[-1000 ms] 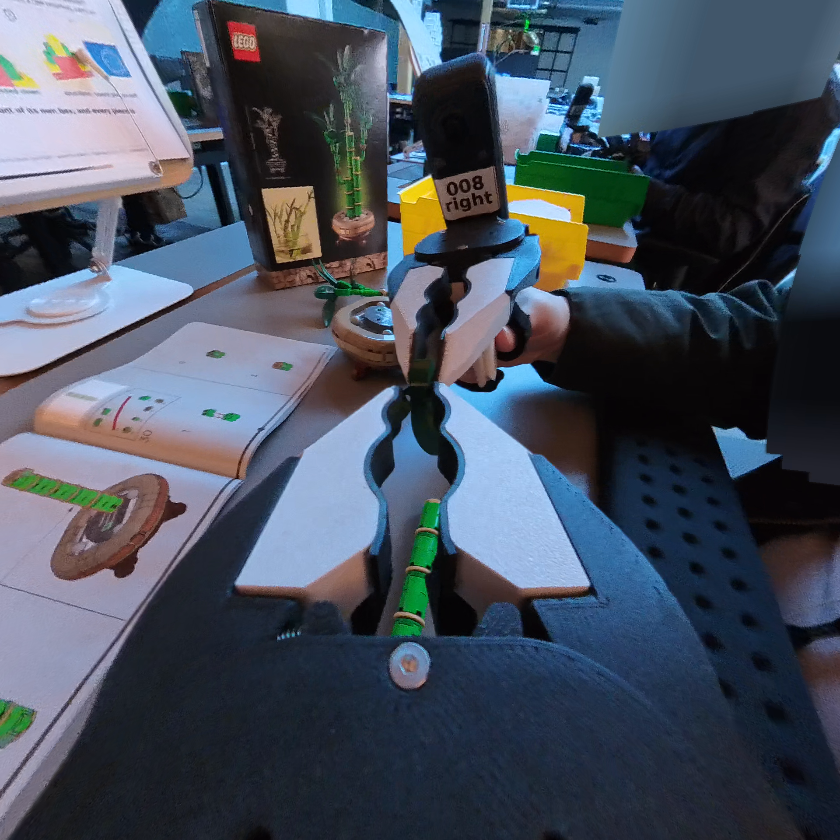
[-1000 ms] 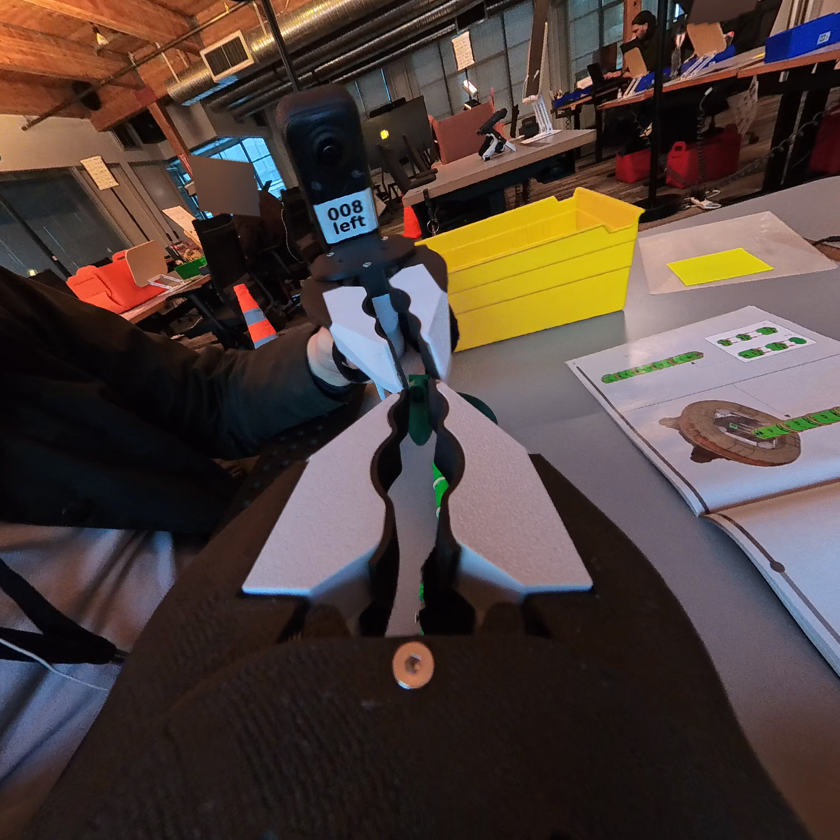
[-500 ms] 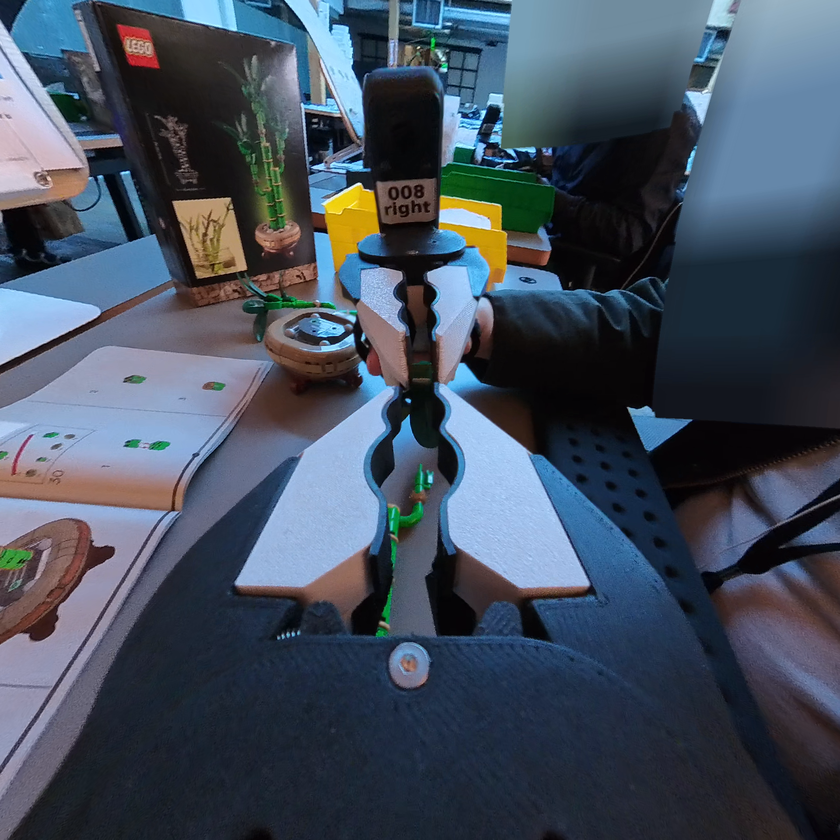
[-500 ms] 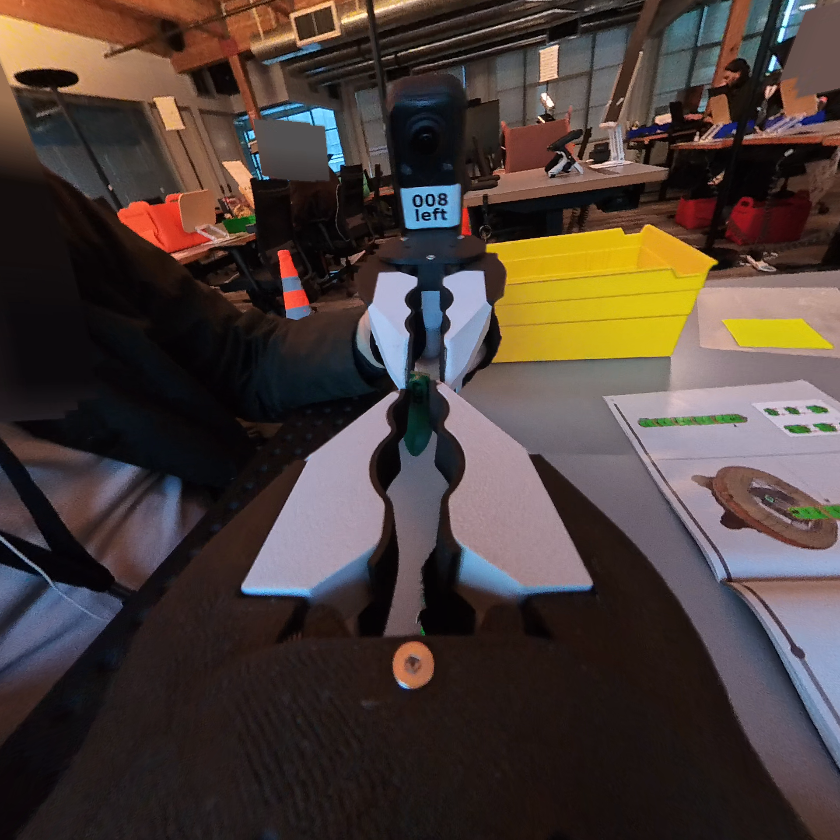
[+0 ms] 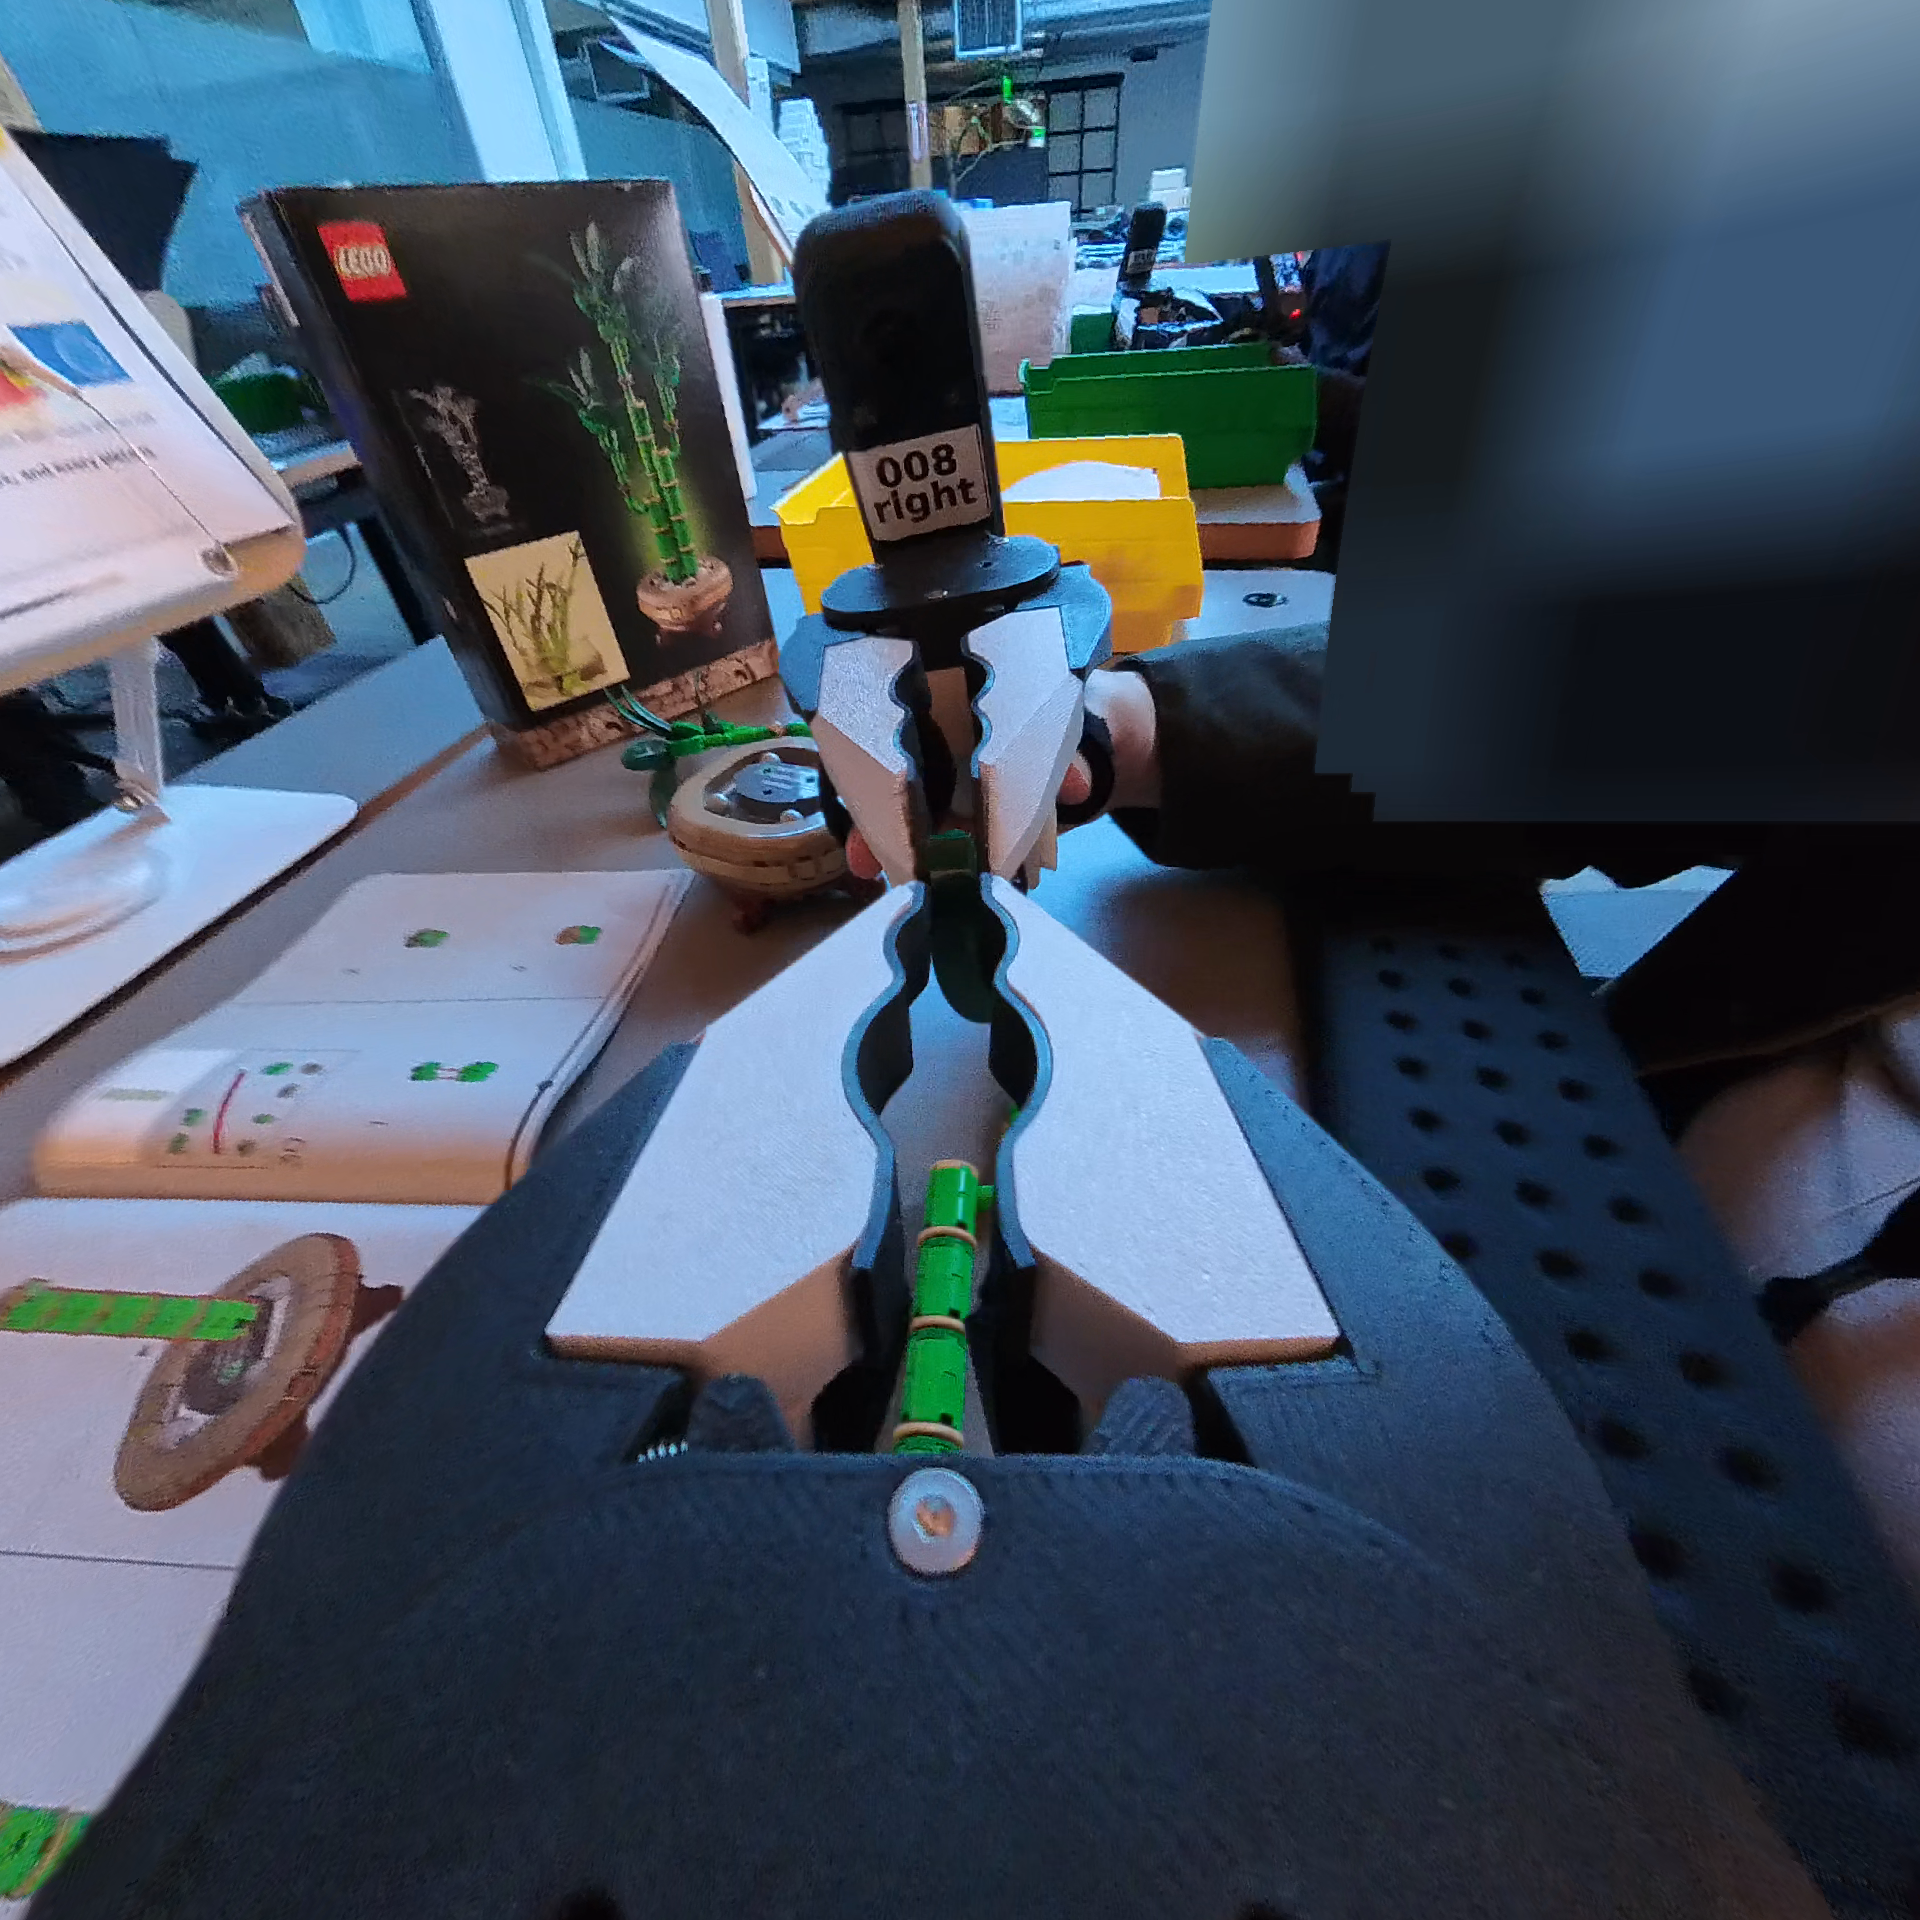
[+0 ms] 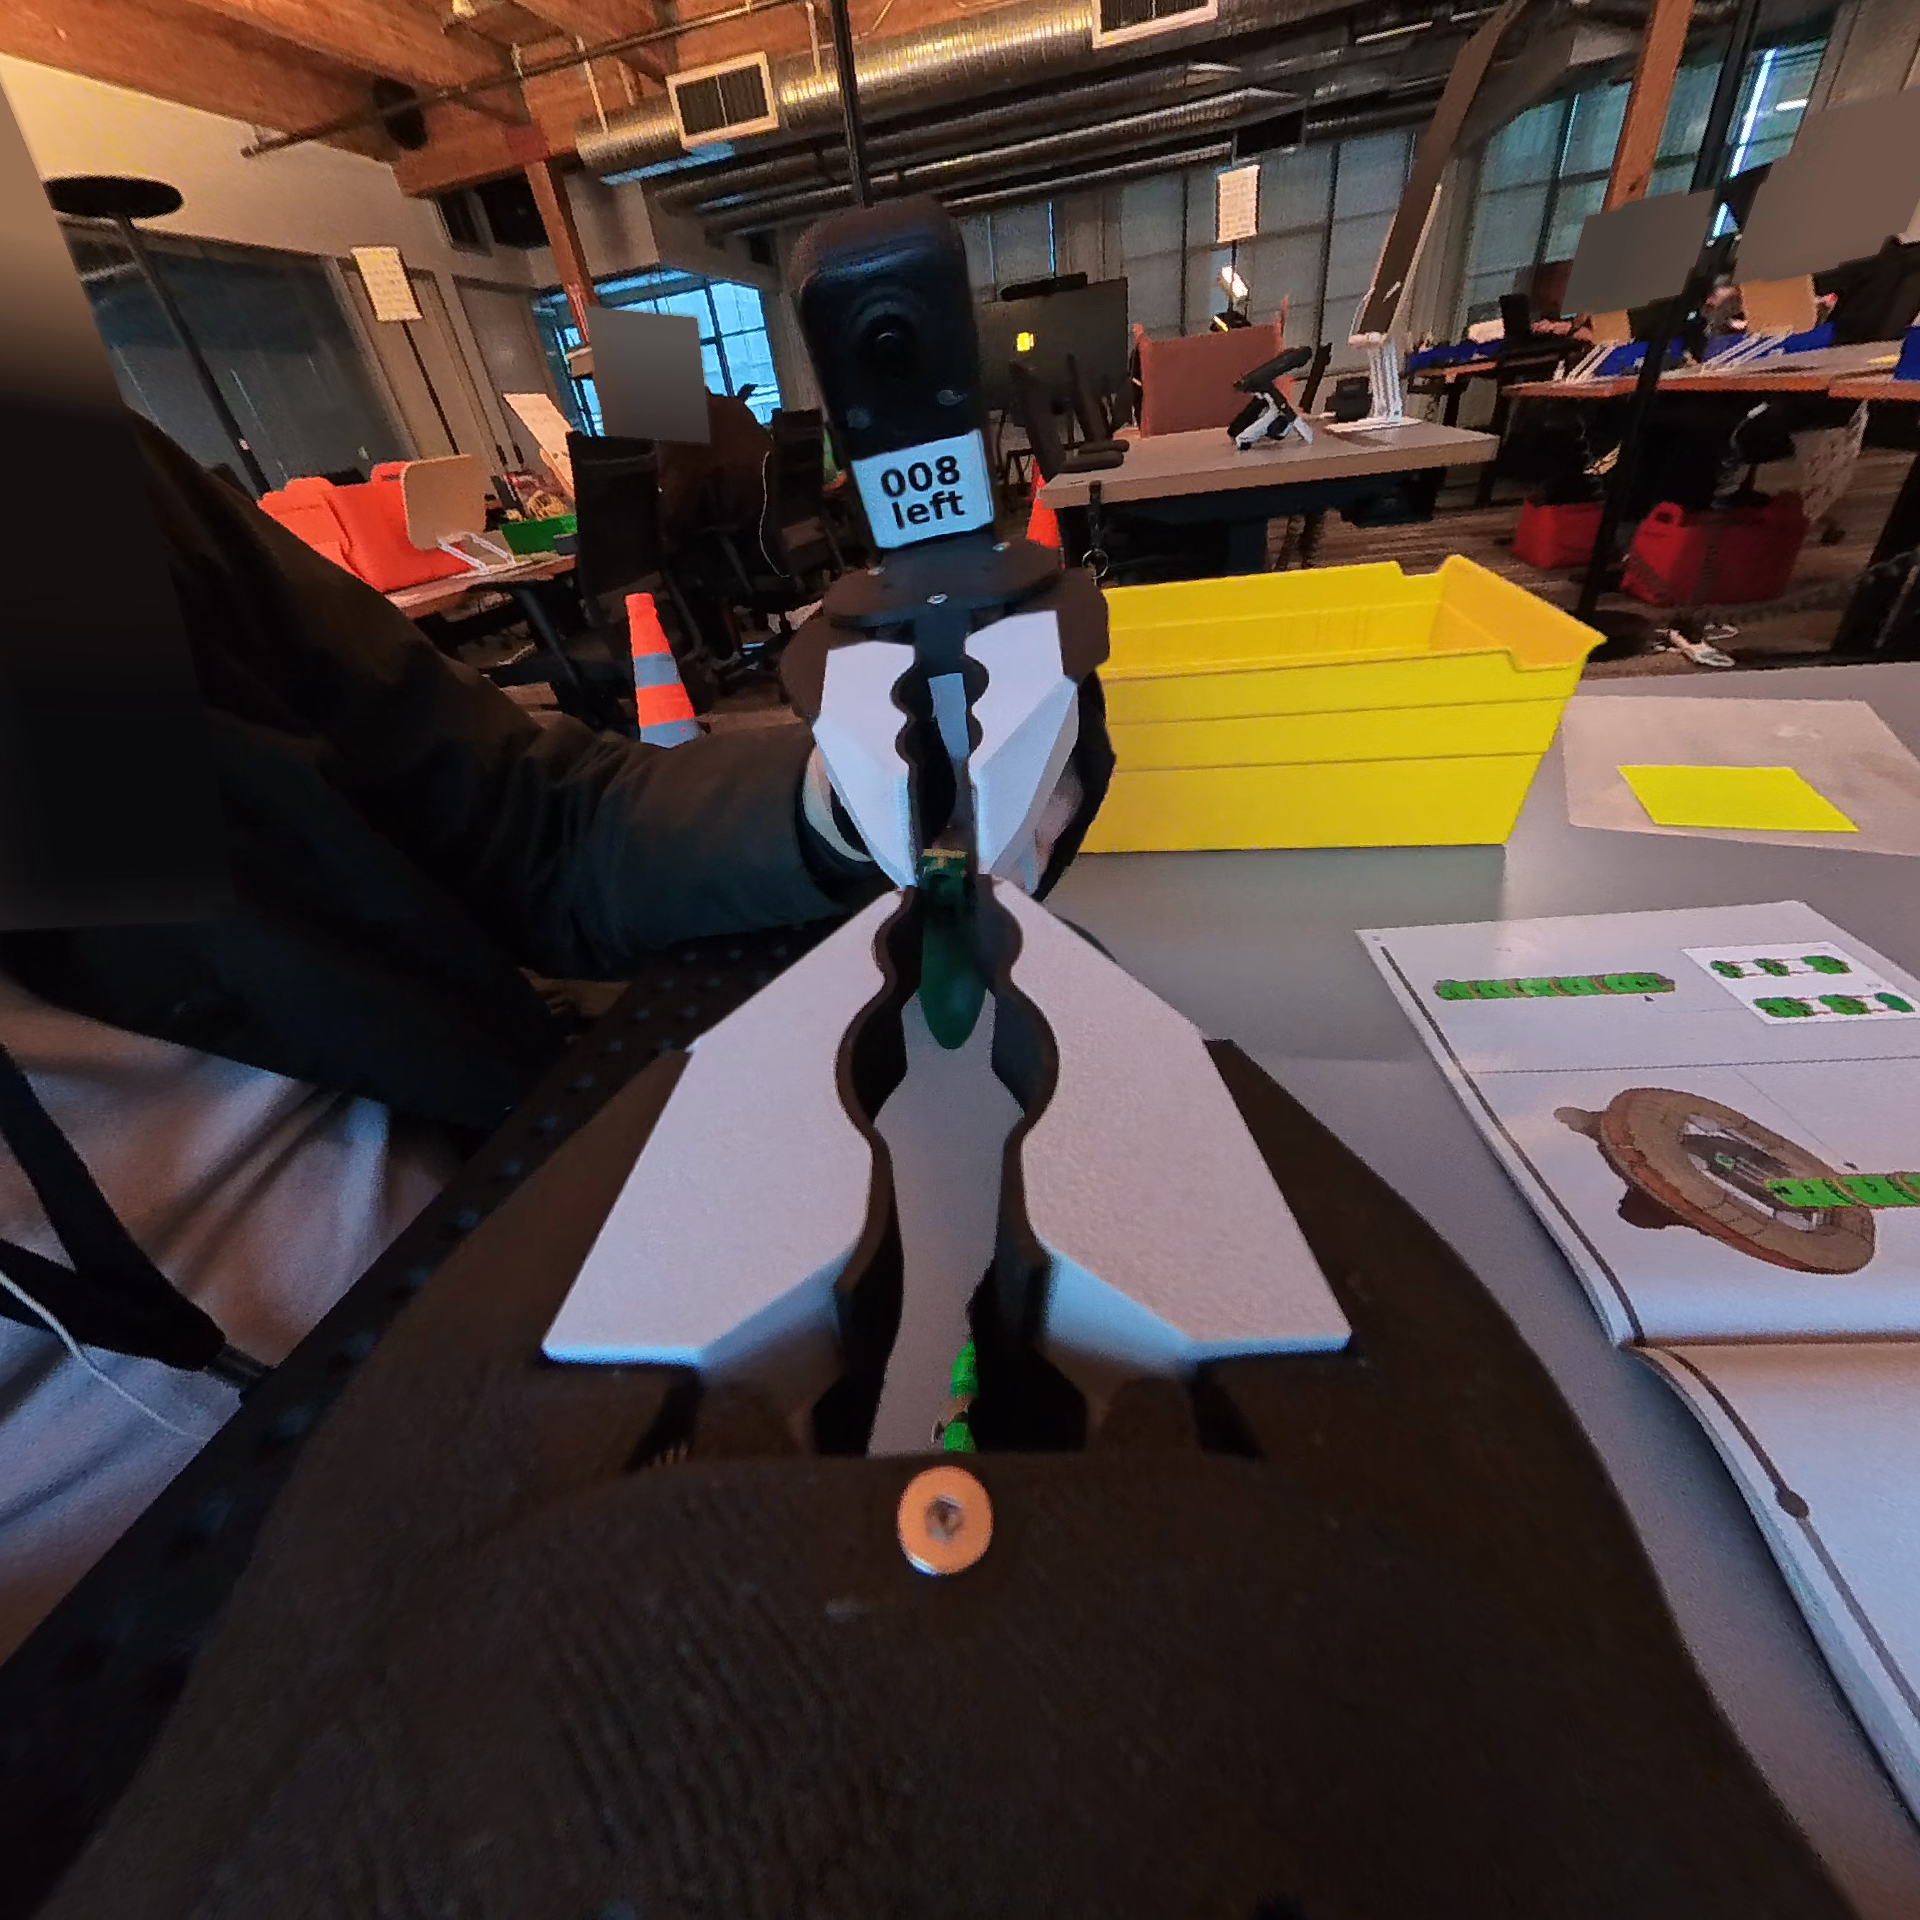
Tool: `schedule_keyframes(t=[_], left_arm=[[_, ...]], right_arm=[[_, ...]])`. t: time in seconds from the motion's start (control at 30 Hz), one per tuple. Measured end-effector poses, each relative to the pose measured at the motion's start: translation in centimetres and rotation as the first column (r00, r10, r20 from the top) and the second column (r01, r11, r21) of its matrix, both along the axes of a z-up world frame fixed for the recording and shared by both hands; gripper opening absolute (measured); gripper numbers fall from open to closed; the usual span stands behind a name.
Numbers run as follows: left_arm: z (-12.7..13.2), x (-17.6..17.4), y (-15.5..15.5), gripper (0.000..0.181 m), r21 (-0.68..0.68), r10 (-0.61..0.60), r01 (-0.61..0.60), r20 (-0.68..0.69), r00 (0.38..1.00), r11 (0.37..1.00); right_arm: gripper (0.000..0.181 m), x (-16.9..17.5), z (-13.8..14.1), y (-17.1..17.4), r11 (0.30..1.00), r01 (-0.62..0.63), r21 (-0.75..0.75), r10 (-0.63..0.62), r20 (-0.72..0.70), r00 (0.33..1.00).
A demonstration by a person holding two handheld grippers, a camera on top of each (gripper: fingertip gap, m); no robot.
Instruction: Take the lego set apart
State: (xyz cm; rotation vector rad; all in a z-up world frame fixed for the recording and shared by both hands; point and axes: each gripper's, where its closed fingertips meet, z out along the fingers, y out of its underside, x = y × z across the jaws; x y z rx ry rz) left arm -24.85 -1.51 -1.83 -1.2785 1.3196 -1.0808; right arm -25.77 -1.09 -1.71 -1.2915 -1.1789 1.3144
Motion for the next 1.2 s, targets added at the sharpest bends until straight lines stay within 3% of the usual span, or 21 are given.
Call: schedule_keyframes(t=[0.27,0.4,0.57,0.73,0.87,1.03,1.2], left_arm=[[0.3,-0.1,0.2,0.006,-0.026,0.009,-0.009,0.022,1.0,1.0],[0.7,-0.1,0.0,0.006,0.002,0.011,-0.011,0.052,0.999,1.0],[0.9,-0.2,-0.2,0.006,0.0,-0.006,0.006,0.06,0.998,1.0],[0.5,-0.1,0.1,0.005,-0.071,-0.004,0.009,0.069,0.998,0.997],[0.2,0.2,0.7,0.005,-0.217,-0.002,0.024,0.102,0.995,0.976],[0.1,0.5,0.4,0.005,-0.113,0.03,-0.024,0.049,0.998,0.993],[1.3,0.2,0.0,0.005,-0.089,0.039,-0.031,0.088,0.995,0.996]], right_arm=[[0.007,-0.2,0.4,0.2,0.999,0.034,-0.012,-0.034,-0.004,0.999],[0.006,-0.2,0.8,-0.1,0.997,0.058,0.058,-0.059,0.017,0.998],[0.007,-0.4,1.0,-0.2,0.999,0.042,0.017,-0.041,-0.029,0.999],[0.006,-0.2,0.7,0.1,0.998,0.061,0.022,-0.061,-0.001,0.998],[0.006,0.2,0.3,0.7,0.996,0.083,0.026,-0.083,0.009,0.996],[0.006,0.6,0.1,0.3,0.998,0.049,0.029,-0.05,0.044,0.998],[0.007,1.2,0.5,-0.1,0.996,0.058,0.07,-0.064,0.088,0.994]])
